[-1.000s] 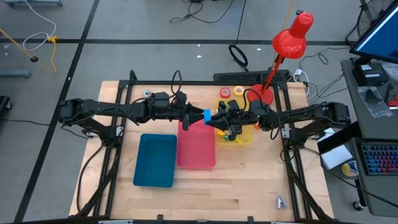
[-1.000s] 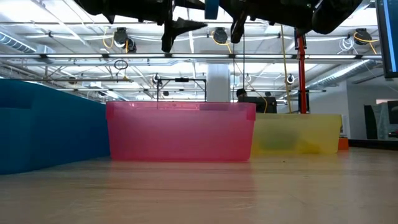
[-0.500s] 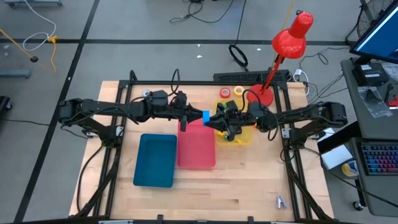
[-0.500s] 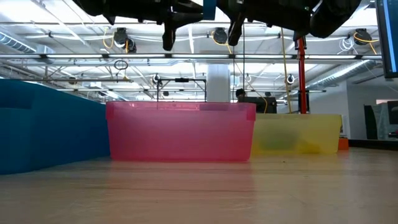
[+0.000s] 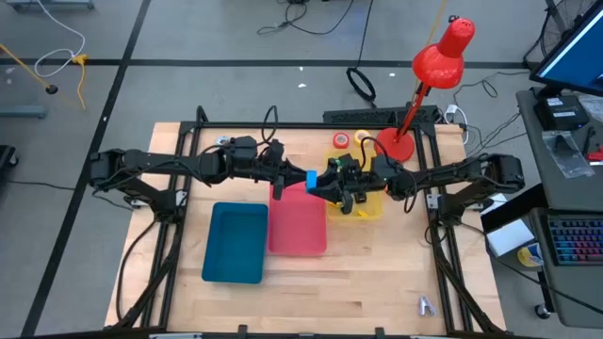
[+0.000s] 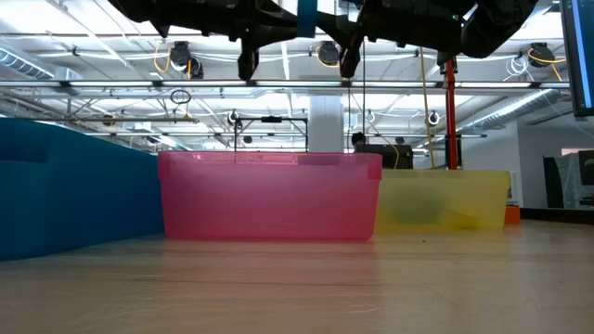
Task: Pick and place Stapler, Stapler remover, tape
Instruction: Put the blue tape into the blue bin
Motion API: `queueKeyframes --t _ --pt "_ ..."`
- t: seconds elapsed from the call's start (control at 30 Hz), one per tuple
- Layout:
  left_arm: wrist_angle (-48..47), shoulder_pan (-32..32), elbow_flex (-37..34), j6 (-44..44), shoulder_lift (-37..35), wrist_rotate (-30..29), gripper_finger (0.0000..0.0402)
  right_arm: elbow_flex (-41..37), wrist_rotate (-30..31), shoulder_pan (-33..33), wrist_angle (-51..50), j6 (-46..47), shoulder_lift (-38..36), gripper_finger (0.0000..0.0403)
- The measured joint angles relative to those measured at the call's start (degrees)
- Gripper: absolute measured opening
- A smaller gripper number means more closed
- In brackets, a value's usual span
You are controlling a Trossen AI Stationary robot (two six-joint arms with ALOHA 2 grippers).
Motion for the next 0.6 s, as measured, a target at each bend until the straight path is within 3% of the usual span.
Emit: queueKeyframes --t 0.27,0.43,0.6 --pt "-13.99 1.7 0.11 3.1 -6.71 -1.31 0.0026 -0.02 -2.9 -1.33 -0.23 1.43 -0.04 0.0141" --pt "-33.98 1.62 0.1 1.88 -13.78 -4.51 0.0026 -0.02 -2.92 -1.89 -0.09 1.46 -0.07 0.0141" --pt "-54.29 -1.32 0.09 -7.38 -17.99 -6.5 0.0026 -0.02 -2.97 -2.91 -0.29 1.45 -0.09 0.0141"
